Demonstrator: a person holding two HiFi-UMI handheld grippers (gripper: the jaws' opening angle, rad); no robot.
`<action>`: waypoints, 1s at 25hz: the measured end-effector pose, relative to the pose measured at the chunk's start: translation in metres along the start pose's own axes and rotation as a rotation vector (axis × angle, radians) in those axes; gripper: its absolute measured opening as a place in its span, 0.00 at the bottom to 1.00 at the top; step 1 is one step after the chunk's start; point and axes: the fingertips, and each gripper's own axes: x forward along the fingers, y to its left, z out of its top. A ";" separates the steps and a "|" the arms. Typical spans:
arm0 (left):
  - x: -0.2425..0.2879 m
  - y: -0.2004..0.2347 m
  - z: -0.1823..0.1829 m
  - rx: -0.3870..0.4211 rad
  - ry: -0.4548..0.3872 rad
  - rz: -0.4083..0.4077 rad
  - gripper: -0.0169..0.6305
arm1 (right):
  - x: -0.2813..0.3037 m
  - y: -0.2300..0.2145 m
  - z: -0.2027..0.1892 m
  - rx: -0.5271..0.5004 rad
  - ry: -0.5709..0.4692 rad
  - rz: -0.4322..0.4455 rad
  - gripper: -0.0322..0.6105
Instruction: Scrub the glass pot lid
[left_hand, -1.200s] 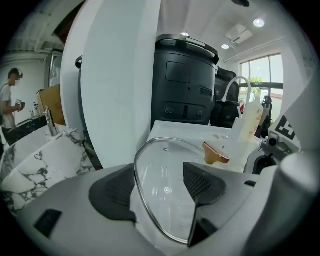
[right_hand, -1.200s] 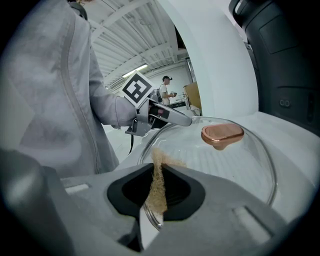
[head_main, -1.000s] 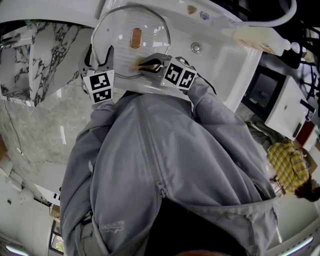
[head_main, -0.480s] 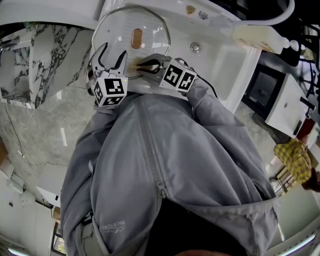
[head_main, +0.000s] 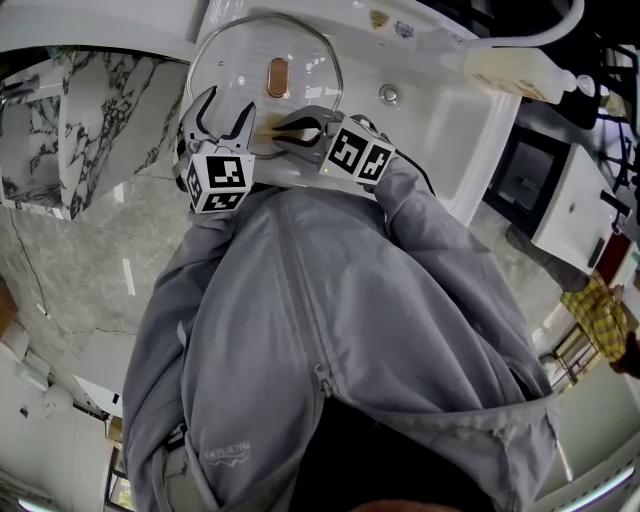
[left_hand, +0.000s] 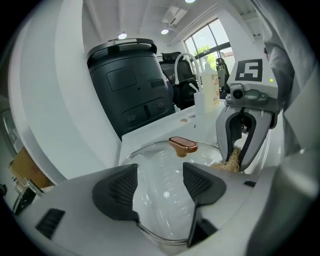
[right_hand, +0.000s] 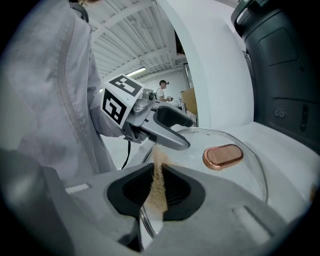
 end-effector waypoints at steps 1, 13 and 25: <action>-0.001 0.001 0.002 -0.007 -0.006 0.000 0.46 | -0.001 0.001 0.002 -0.001 -0.001 -0.003 0.11; -0.045 0.025 0.105 -0.142 -0.339 -0.002 0.07 | -0.108 -0.038 0.083 0.013 -0.217 -0.415 0.11; -0.114 0.037 0.237 -0.241 -0.638 -0.006 0.04 | -0.251 -0.055 0.187 0.000 -0.587 -1.160 0.11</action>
